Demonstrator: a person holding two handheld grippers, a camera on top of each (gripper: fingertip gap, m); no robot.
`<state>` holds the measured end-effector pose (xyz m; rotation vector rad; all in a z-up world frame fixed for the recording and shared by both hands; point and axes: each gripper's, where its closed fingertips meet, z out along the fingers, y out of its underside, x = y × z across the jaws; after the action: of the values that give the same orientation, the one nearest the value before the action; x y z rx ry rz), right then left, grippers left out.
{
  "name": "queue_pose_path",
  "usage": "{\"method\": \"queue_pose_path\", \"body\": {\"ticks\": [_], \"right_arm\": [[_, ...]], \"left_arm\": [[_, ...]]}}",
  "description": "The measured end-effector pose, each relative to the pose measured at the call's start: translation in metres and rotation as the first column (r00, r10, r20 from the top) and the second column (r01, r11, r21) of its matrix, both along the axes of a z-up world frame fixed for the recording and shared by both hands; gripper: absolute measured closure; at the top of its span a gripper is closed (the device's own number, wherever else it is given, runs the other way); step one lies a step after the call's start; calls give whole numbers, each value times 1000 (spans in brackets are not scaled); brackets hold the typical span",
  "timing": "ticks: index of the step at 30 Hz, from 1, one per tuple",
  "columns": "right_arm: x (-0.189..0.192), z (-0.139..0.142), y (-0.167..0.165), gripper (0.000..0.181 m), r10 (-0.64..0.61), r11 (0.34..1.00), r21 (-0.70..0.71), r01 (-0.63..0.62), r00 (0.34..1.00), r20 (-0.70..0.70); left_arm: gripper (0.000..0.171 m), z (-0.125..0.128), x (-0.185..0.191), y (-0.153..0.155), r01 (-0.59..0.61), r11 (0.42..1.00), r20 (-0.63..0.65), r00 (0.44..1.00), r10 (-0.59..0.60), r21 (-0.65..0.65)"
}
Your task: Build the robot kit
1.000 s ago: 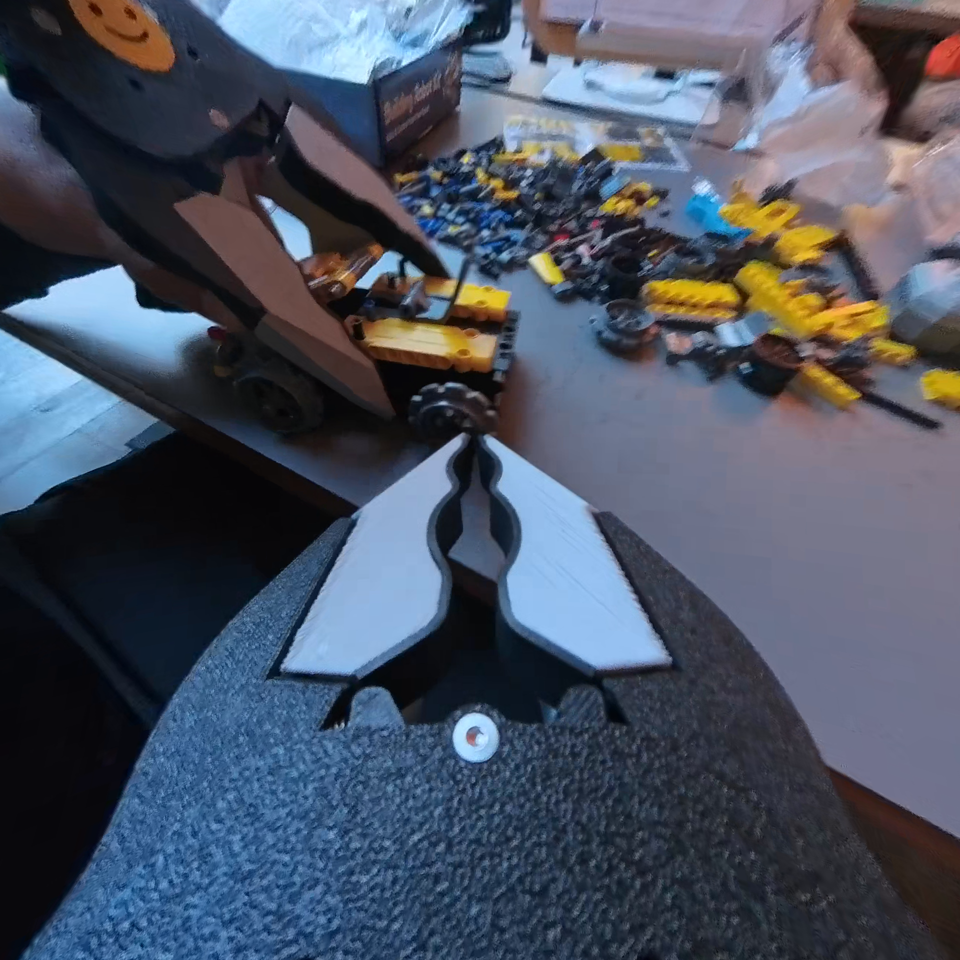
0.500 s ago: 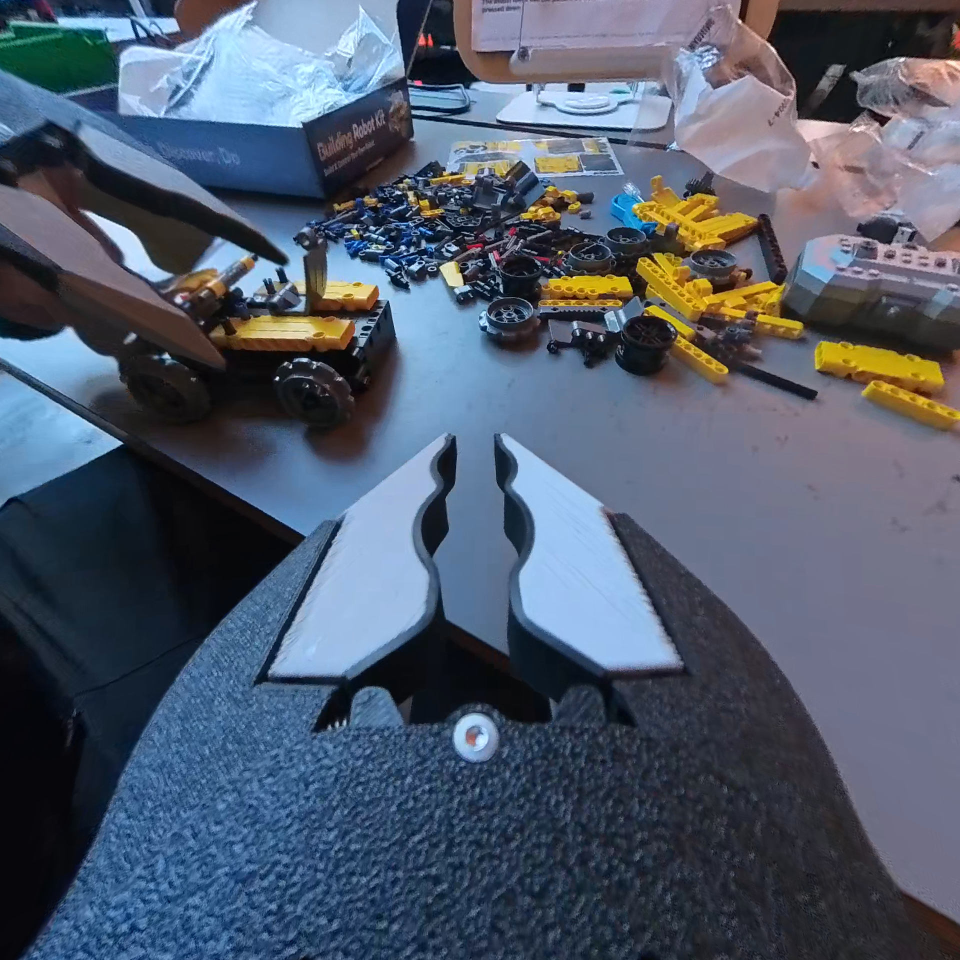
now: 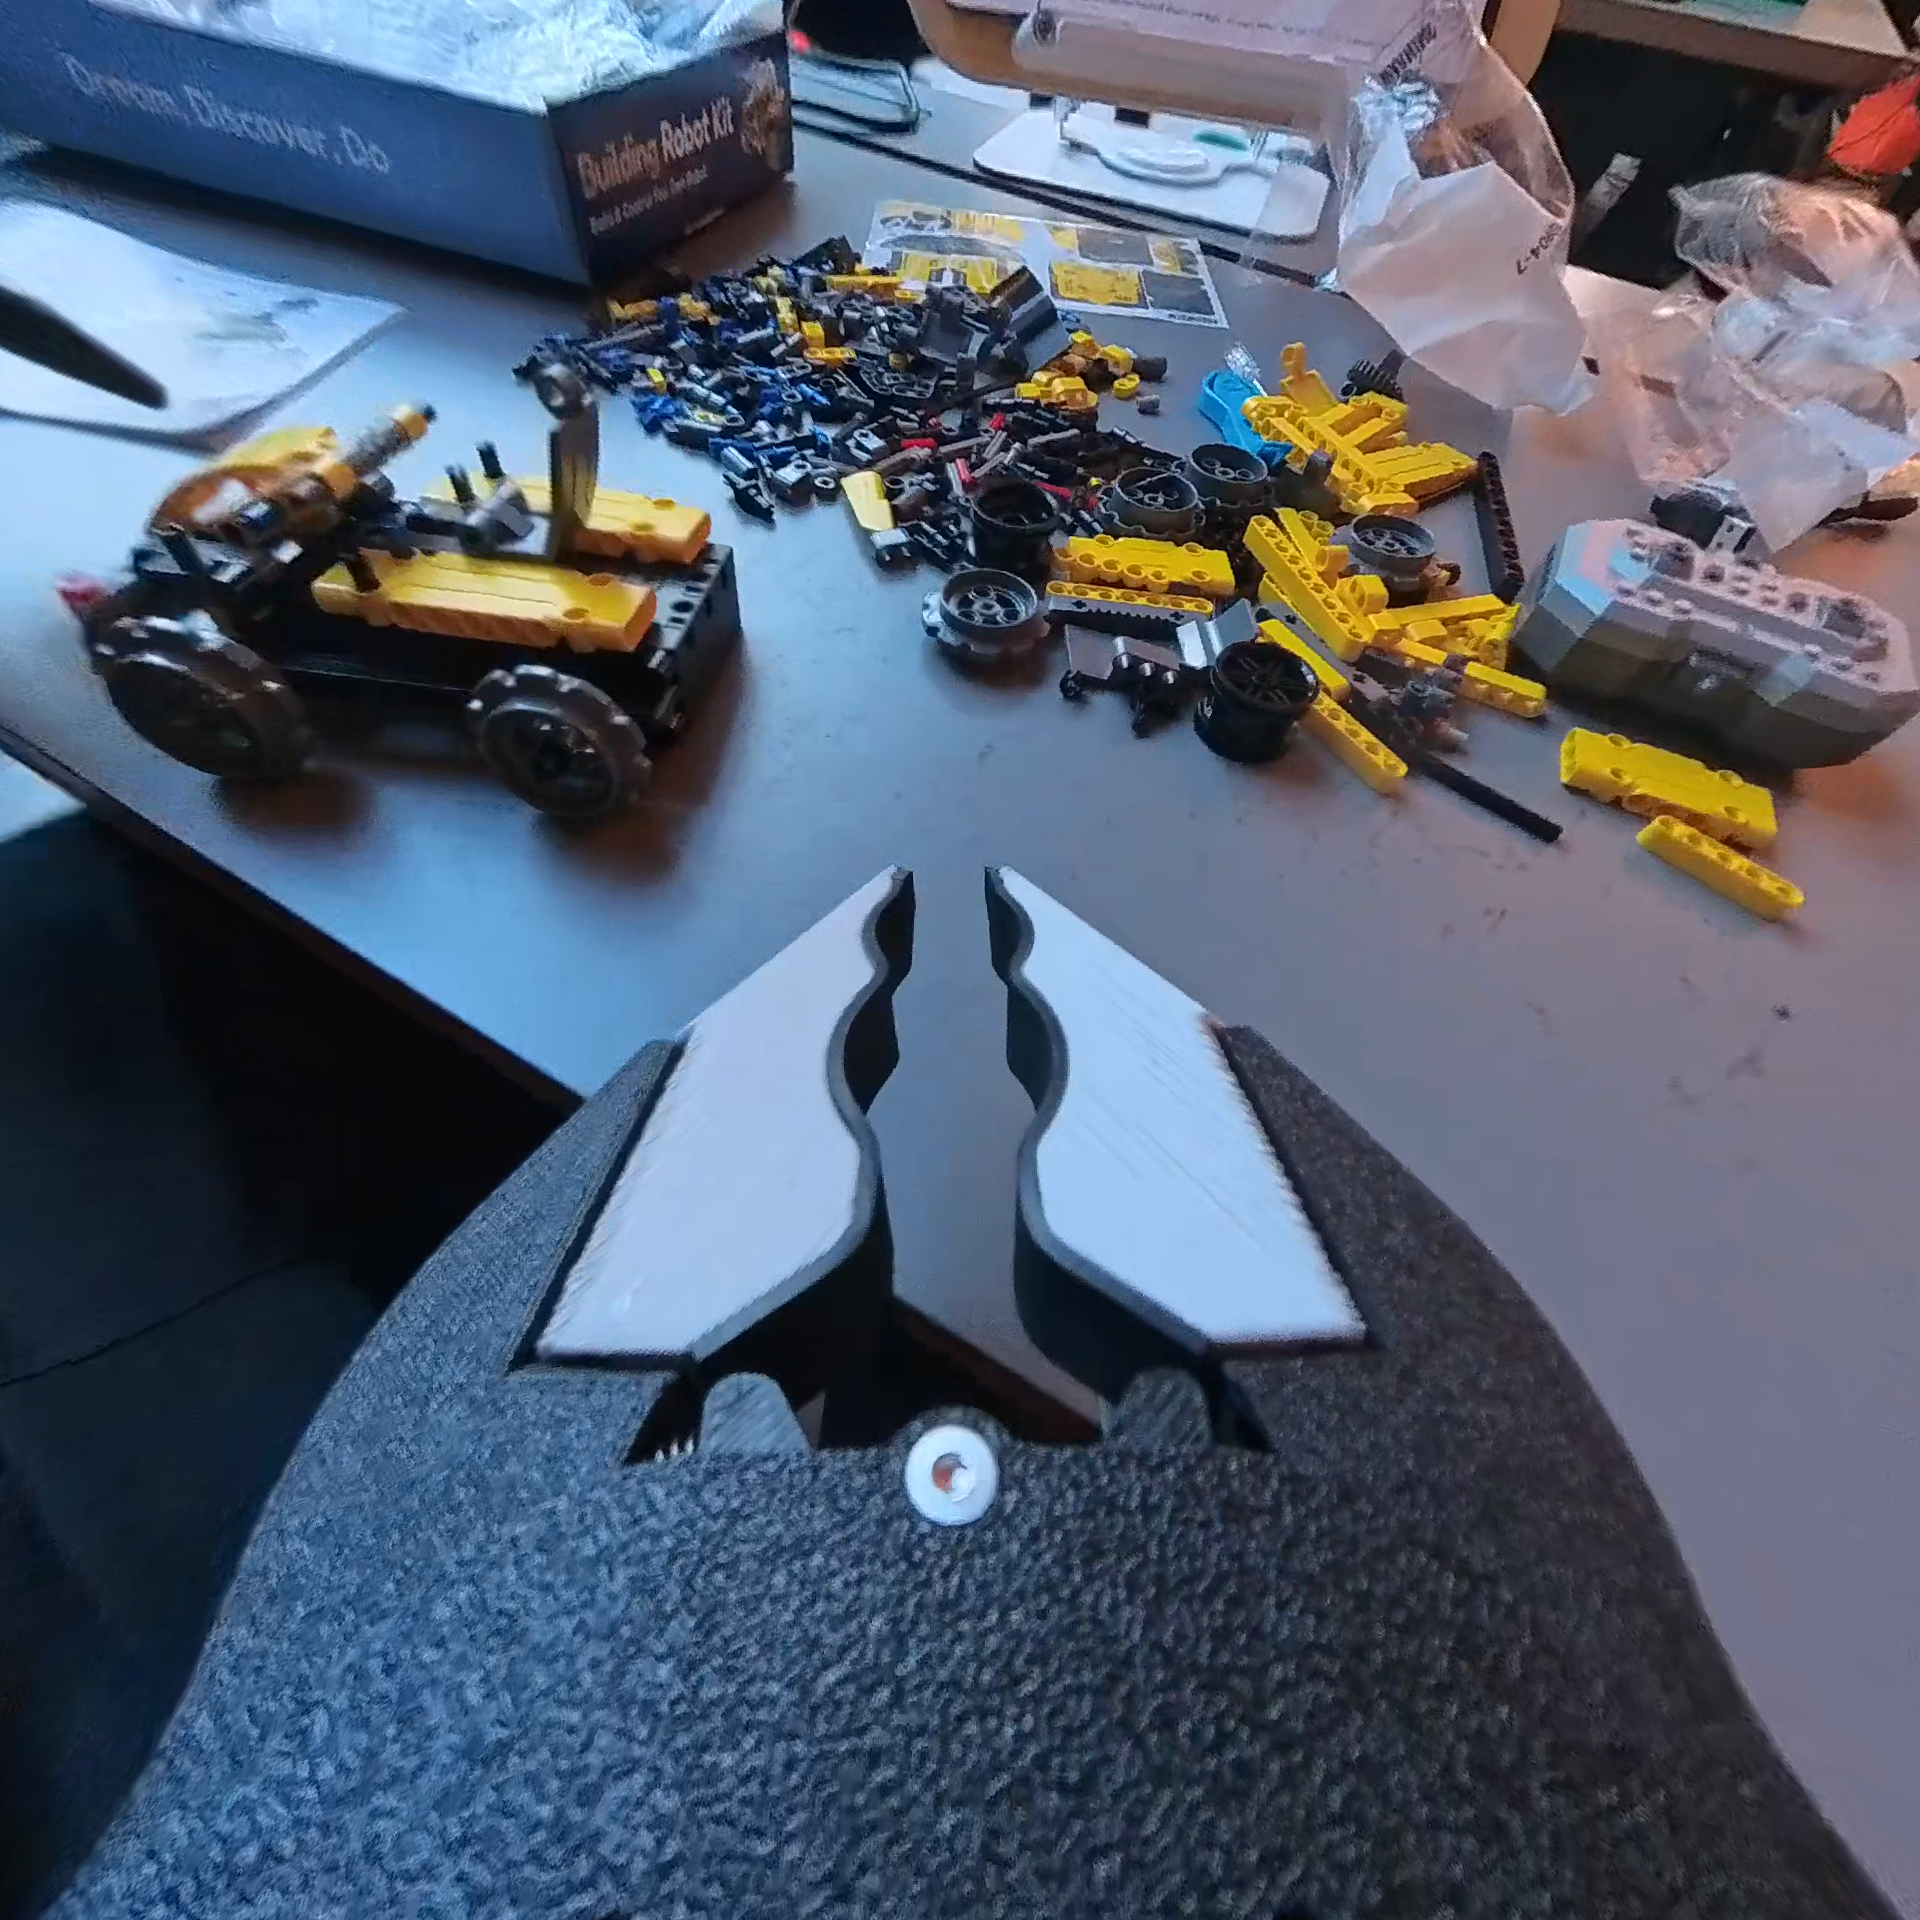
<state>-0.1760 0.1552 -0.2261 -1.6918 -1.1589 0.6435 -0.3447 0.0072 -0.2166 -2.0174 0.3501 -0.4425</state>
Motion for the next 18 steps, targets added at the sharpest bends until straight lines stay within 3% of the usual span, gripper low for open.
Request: {"method": "queue_pose_path", "body": {"ticks": [5,11,18], "right_arm": [[-27,-10,26,173,36,999,5,-38,973,227],[-73,-21,63,171,87,996,-12,-89,923,374],[-76,-36,77,171,83,996,-21,-83,880,467]], "left_arm": [[88,-4,2,-8,50,997,14,999,-51,53],[97,-4,6,-14,119,991,21,992,-121,58],[106,3,5,-19,143,985,75,986,-150,95]]}}
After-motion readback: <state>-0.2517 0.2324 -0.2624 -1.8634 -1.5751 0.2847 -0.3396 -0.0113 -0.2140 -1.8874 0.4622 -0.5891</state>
